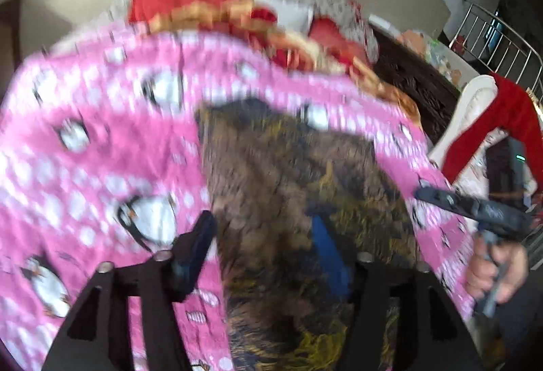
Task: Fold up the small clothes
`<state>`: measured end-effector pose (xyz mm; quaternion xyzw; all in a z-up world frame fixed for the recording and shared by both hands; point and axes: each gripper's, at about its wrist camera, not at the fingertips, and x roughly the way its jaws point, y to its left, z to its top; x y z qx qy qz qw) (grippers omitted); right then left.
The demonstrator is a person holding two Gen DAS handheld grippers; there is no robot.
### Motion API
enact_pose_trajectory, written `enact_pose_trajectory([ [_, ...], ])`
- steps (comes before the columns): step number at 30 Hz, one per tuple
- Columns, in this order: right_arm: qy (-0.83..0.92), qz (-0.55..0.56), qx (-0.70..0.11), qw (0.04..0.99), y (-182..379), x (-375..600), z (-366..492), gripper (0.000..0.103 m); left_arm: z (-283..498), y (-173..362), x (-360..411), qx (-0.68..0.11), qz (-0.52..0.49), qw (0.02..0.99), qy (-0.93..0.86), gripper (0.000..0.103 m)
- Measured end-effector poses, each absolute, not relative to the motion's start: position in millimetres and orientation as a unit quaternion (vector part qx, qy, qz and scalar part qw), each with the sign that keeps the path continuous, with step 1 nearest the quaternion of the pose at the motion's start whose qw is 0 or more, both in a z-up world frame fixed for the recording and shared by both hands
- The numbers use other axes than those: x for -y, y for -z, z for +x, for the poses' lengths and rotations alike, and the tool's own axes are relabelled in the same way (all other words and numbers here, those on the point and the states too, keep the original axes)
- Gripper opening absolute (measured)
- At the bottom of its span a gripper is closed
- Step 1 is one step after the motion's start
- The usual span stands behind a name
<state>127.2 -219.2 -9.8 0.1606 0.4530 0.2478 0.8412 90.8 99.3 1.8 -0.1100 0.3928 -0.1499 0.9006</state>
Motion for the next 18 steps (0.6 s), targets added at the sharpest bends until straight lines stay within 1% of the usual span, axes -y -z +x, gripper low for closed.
enact_pose_trajectory([
  [2,-0.22,0.115,-0.445,0.861,-7.6,201.2,110.4,0.03,86.1,-14.9,-94.9,-0.351,-0.117,0.92,0.126,0.085],
  [4,-0.204,0.068,-0.436,0.874,-14.6,168.1,96.7,0.03,91.7,-21.2,-90.8,-0.327,-0.147,0.929,0.095,0.093],
  [5,-0.2,0.048,-0.441,0.874,-12.1,149.6,91.9,0.03,99.6,-21.2,-87.8,-0.33,-0.158,0.926,0.09,0.093],
  [6,-0.194,0.037,-0.452,0.87,-6.5,137.7,90.7,0.029,110.8,-13.1,-84.4,-0.353,-0.167,0.917,0.081,0.093],
  [7,-0.189,0.029,-0.469,0.862,3.1,127.3,91.0,0.024,120.3,-3.1,-80.9,-0.377,-0.162,0.909,0.077,0.093],
  [8,-0.174,0.017,-0.485,0.857,14.6,121.5,92.5,0.023,130.7,13.0,-75.6,-0.409,-0.153,0.896,0.076,0.09],
  [9,-0.145,-0.01,-0.498,0.855,30.2,119.1,91.8,0.022,136.6,33.4,-74.0,-0.44,-0.156,0.882,0.067,0.089],
  [10,-0.144,-0.027,-0.489,0.86,40.7,119.0,88.7,0.021,137.5,47.9,-74.6,-0.461,-0.154,0.872,0.057,0.085],
  [12,-0.155,-0.041,-0.467,0.87,43.6,121.1,83.6,0.02,132.3,52.9,-77.9,-0.436,-0.162,0.883,0.063,0.09],
  [14,-0.163,-0.043,-0.464,0.87,43.7,123.9,83.0,0.02,136.4,55.4,-79.7,-0.444,-0.167,0.878,0.063,0.092],
  [18,-0.182,-0.015,-0.474,0.861,37.7,129.6,85.6,0.021,139.1,47.0,-83.5,-0.445,-0.168,0.877,0.064,0.091],
])
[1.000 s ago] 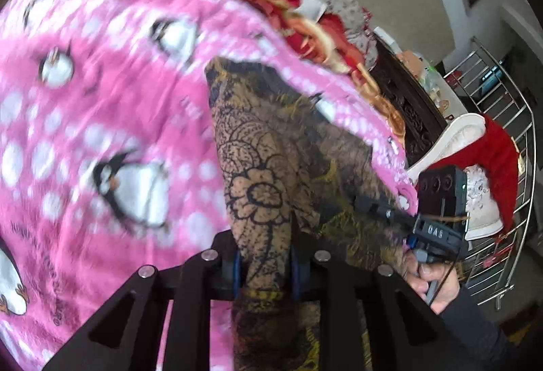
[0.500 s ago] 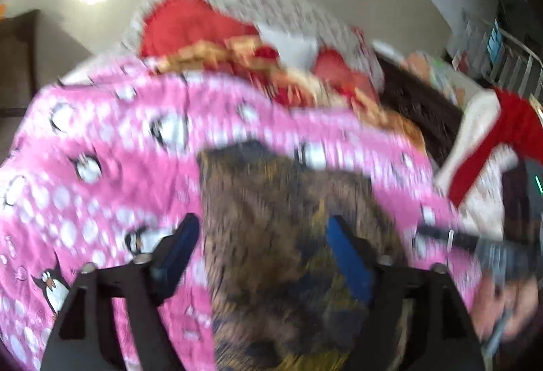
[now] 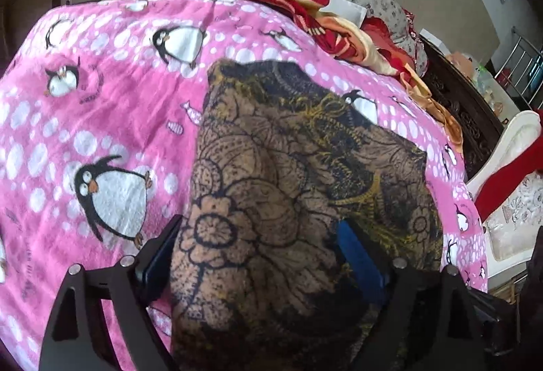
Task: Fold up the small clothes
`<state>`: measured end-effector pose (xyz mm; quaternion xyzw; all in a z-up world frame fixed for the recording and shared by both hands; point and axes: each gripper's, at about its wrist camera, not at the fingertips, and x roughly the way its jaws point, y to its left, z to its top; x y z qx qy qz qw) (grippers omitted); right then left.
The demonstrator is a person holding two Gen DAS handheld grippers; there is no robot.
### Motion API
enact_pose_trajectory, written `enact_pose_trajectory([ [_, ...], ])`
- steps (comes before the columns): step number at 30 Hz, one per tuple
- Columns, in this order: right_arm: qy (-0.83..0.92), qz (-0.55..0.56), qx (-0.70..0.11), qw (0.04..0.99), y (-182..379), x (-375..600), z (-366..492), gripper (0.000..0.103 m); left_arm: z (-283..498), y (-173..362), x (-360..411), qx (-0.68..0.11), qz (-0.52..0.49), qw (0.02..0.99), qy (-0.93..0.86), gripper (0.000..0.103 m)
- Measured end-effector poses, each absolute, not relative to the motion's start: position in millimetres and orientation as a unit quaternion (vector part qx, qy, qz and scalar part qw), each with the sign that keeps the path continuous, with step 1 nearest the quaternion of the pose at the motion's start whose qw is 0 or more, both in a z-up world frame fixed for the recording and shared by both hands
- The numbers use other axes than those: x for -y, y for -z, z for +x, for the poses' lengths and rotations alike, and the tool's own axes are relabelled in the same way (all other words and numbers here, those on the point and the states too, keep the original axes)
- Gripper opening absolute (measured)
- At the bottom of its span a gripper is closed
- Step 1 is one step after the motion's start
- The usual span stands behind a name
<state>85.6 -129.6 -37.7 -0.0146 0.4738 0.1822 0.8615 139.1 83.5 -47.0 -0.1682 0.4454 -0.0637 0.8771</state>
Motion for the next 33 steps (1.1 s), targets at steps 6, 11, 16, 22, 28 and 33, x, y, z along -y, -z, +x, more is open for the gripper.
enact_pose_trajectory([
  [6,-0.117,0.002,-0.449,0.886,-4.1,123.1,100.2,0.021,162.2,-2.5,-79.6,-0.405,-0.155,0.899,0.056,0.091],
  [11,-0.073,0.003,-0.465,0.882,5.4,106.1,151.7,0.022,216.0,9.3,-61.2,-0.432,-0.121,0.892,0.058,0.091],
  [16,-0.086,-0.048,-0.434,0.895,55.1,106.1,162.9,0.025,220.6,39.3,-45.6,-0.427,-0.079,0.899,0.059,0.102],
  [22,-0.104,-0.022,-0.44,0.892,49.9,113.4,163.0,0.027,221.2,21.1,-50.8,-0.446,-0.076,0.889,0.068,0.1],
  [28,-0.159,-0.059,-0.413,0.895,-2.5,126.3,107.0,0.027,130.1,-27.8,-84.0,-0.427,-0.054,0.896,0.112,0.1],
  [33,-0.267,-0.059,-0.432,0.86,-10.7,128.1,37.3,0.027,47.7,-6.9,-72.5,-0.467,-0.038,0.869,0.161,0.084],
])
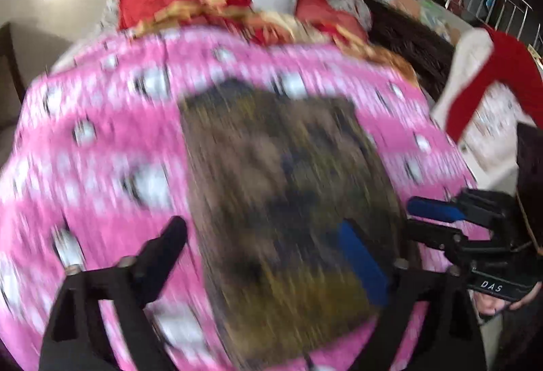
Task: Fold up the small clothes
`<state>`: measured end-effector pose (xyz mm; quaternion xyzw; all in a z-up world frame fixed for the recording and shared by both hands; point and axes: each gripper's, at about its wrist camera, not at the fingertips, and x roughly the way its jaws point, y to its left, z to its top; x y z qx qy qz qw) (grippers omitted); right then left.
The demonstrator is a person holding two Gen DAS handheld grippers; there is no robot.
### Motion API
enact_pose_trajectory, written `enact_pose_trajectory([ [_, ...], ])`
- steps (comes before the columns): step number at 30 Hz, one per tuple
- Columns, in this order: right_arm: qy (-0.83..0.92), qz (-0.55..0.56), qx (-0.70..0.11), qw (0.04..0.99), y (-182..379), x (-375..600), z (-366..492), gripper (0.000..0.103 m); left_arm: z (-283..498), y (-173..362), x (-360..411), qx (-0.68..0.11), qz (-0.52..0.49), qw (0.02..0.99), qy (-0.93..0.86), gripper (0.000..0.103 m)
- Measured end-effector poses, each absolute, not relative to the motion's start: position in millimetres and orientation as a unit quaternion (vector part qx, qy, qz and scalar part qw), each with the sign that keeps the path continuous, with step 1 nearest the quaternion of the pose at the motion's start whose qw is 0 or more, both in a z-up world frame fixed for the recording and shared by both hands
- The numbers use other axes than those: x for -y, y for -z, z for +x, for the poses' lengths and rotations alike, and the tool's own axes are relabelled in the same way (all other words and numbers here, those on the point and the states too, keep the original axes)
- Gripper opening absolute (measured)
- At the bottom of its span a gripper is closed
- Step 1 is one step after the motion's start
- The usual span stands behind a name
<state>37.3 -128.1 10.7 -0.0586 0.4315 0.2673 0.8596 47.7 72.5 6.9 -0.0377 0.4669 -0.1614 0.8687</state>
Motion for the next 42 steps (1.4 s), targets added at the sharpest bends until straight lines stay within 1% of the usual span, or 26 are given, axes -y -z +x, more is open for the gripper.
enact_pose_trajectory([
  [1,-0.286,-0.062,-0.442,0.848,-2.8,126.2,25.4,0.027,40.3,1.9,-68.4,-0.478,-0.041,0.862,0.165,0.081],
  [3,-0.274,-0.098,-0.471,0.833,24.0,124.0,12.1,0.027,31.2,28.6,-59.1,-0.501,-0.032,0.849,0.161,0.081],
  [4,-0.266,-0.107,-0.489,0.824,41.4,125.4,10.4,0.027,27.2,33.1,-52.0,-0.486,-0.006,0.861,0.151,0.084],
  [5,-0.269,-0.092,-0.469,0.836,42.1,130.3,5.4,0.027,26.4,32.6,-47.9,-0.483,0.007,0.863,0.146,0.088],
  [9,-0.225,-0.052,-0.474,0.85,16.8,141.6,0.1,0.026,29.7,14.8,-47.6,-0.493,-0.043,0.861,0.118,0.089],
  [10,-0.207,-0.046,-0.466,0.859,7.1,147.5,-3.5,0.026,29.1,9.5,-48.2,-0.489,-0.05,0.863,0.115,0.091],
  [11,-0.193,-0.042,-0.461,0.865,-1.1,152.5,-8.1,0.026,26.1,3.1,-45.9,-0.483,-0.053,0.868,0.103,0.099],
  [12,-0.18,-0.039,-0.457,0.87,-8.6,157.0,-13.8,0.027,24.5,0.3,-43.7,-0.486,-0.05,0.868,0.092,0.103],
  [15,-0.158,-0.026,-0.444,0.881,-27.6,167.4,-33.7,0.028,19.0,-3.7,-37.4,-0.499,-0.058,0.862,0.07,0.103],
  [19,-0.153,-0.034,-0.435,0.887,-42.7,166.6,-52.7,0.028,4.4,-17.1,-29.0,-0.476,-0.039,0.878,0.037,0.103],
  [23,-0.144,-0.055,-0.435,0.887,-47.3,163.1,-64.9,0.028,-1.2,-29.9,-24.8,-0.468,-0.035,0.882,0.038,0.103],
  [29,-0.13,-0.043,-0.433,0.891,-52.6,171.9,-72.7,0.028,-16.0,-47.5,-15.8,-0.441,0.017,0.897,0.018,0.103],
  [42,-0.14,-0.047,-0.414,0.898,-67.9,168.3,-95.5,0.028,-40.5,-67.6,-11.1,-0.419,0.005,0.907,0.046,0.103],
])
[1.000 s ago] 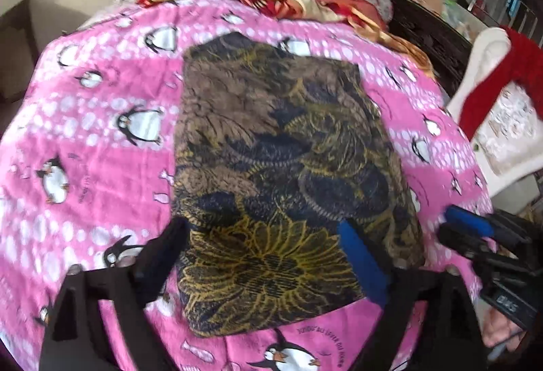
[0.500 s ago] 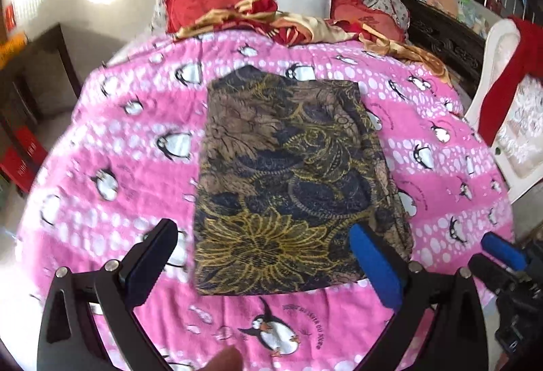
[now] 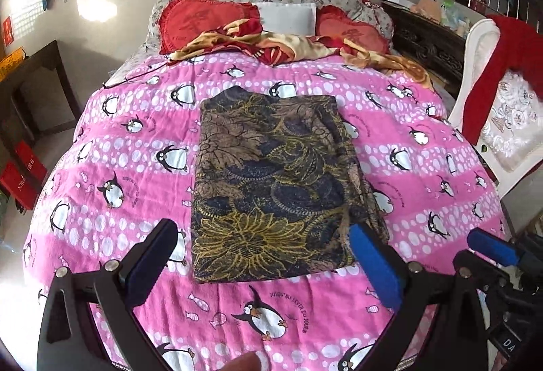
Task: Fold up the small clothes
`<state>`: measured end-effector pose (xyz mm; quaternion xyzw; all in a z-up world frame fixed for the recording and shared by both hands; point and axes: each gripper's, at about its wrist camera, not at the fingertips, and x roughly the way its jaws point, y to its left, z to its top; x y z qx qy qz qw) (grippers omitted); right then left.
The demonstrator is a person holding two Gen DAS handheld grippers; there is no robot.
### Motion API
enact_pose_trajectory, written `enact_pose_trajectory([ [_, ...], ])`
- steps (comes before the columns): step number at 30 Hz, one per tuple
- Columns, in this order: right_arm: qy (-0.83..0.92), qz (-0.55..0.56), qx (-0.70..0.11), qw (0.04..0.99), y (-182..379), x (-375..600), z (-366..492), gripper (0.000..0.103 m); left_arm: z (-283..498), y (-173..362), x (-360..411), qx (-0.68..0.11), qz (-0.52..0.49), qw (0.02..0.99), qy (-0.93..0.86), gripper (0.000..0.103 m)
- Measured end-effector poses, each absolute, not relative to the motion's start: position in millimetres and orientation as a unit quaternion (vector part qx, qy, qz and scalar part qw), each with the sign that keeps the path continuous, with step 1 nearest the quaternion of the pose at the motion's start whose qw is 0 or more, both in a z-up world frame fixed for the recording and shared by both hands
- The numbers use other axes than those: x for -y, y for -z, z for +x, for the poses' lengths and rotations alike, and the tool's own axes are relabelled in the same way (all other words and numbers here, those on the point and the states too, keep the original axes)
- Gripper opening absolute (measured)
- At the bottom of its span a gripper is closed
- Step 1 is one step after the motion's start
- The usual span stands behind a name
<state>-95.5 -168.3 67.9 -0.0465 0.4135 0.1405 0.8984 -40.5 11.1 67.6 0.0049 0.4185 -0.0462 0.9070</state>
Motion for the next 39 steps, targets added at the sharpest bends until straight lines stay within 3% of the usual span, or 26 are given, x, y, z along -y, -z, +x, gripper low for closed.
enact_pose_trajectory([
  [14,-0.157,-0.021,-0.406,0.9,-69.4,173.5,-96.4,0.029,-39.3,-43.4,-26.7,-0.452,-0.04,0.888,0.069,0.103],
  [18,-0.162,-0.008,-0.377,0.912,-63.8,174.1,-86.7,0.044,-38.8,-17.6,-43.4,-0.46,-0.06,0.883,0.076,0.103],
  [20,-0.169,-0.011,-0.401,0.9,-51.7,167.5,-69.2,0.053,-36.0,-2.9,-46.6,-0.471,-0.053,0.877,0.072,0.103],
  [26,-0.161,0.032,-0.426,0.89,-13.4,159.4,-17.7,0.054,-18.4,22.9,-42.1,-0.489,-0.05,0.868,0.069,0.103],
  [30,-0.124,-0.005,-0.481,0.868,32.1,152.4,8.8,0.054,-0.7,47.3,-43.1,-0.527,-0.064,0.845,0.064,0.103],
  [36,-0.108,-0.001,-0.493,0.863,46.0,155.0,7.7,0.07,-2.7,50.1,-40.1,-0.513,-0.052,0.854,0.065,0.103],
  [39,-0.106,-0.001,-0.492,0.864,47.2,154.6,8.7,0.073,-1.9,50.0,-37.7,-0.514,-0.046,0.854,0.062,0.103],
])
